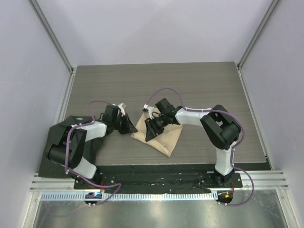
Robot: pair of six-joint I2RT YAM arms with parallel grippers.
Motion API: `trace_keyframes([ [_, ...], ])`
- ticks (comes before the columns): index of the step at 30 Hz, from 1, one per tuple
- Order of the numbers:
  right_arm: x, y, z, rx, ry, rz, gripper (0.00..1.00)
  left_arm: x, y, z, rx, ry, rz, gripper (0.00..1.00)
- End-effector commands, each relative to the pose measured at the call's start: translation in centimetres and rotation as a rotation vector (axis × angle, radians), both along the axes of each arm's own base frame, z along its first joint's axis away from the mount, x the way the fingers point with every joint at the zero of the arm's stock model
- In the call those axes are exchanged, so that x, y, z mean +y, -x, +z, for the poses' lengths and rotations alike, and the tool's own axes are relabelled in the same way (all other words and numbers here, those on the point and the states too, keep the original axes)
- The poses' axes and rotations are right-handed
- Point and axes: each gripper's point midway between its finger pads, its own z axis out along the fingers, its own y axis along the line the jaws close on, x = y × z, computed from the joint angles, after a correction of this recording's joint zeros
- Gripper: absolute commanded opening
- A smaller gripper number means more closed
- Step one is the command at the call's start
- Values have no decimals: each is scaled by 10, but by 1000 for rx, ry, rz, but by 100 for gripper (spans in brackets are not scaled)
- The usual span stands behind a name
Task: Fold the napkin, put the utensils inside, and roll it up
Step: Roll the napkin with the utensil
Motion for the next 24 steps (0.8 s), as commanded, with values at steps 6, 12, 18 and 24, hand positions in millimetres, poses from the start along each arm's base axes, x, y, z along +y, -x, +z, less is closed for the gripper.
trace_keyframes([
  [6,-25,-28,80,-382,91,-158,56,3,1,-6,61,-55,-23,0],
  [12,-27,21,79,-356,170,-146,56,5,1,-11,94,-75,-15,0],
  [18,-32,52,62,-465,298,-188,56,5,2,-12,110,-75,-19,0],
  [24,-15,39,79,-702,313,-209,57,4,2,-13,121,-74,-21,0],
])
